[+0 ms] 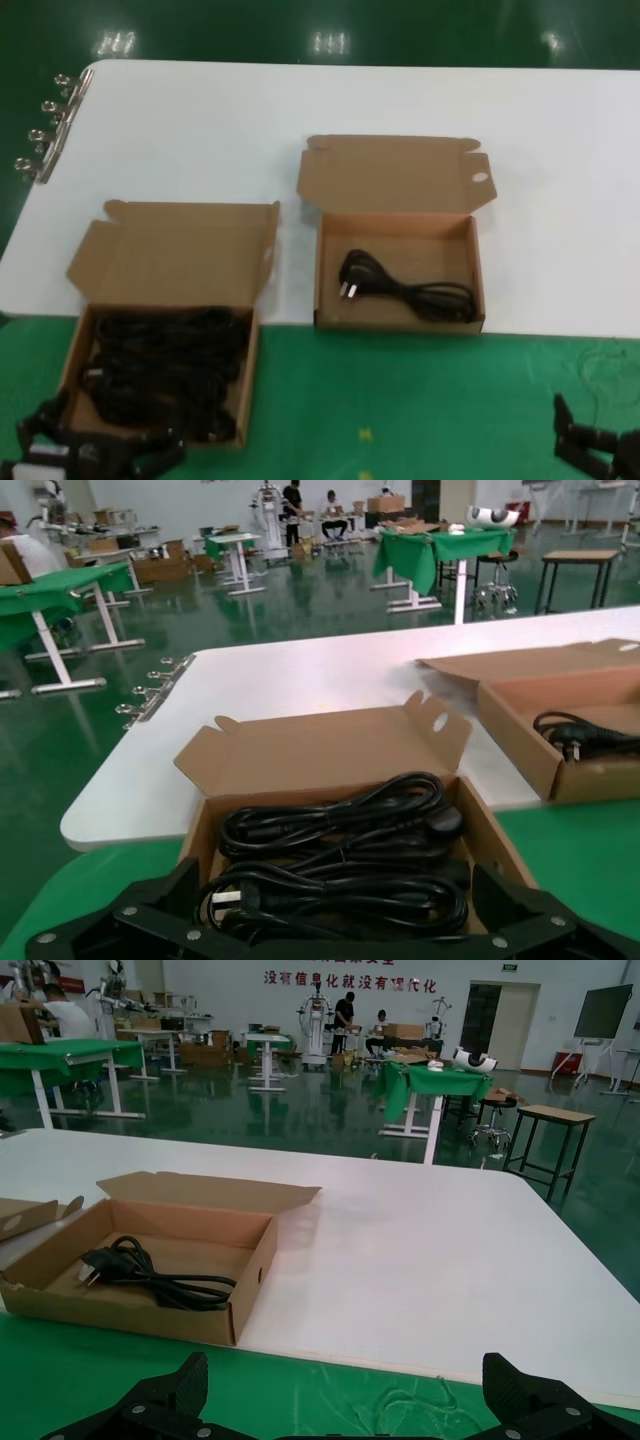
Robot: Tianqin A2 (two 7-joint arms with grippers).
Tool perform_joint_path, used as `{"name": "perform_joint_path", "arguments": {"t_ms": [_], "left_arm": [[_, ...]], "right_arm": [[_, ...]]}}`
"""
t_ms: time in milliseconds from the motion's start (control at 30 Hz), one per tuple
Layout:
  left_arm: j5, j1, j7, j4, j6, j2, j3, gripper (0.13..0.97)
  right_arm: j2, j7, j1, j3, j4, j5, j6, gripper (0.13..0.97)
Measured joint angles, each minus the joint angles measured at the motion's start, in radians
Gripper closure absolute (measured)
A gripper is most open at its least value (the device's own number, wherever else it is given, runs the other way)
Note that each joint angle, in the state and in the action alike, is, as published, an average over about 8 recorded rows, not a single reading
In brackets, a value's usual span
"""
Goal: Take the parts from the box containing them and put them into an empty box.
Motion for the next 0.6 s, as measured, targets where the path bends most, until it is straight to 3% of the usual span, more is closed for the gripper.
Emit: {"name": "perform_joint_path", "arguments": {"t_ms": [600], "left_arm": [[-0.004,0.016,-0.008,-0.015,-0.009,-0.003,-0.005,0.132]], "right_arm": [[0.0,0.0,0.0,0.0,0.0,0.0,0.0,0.129]]}}
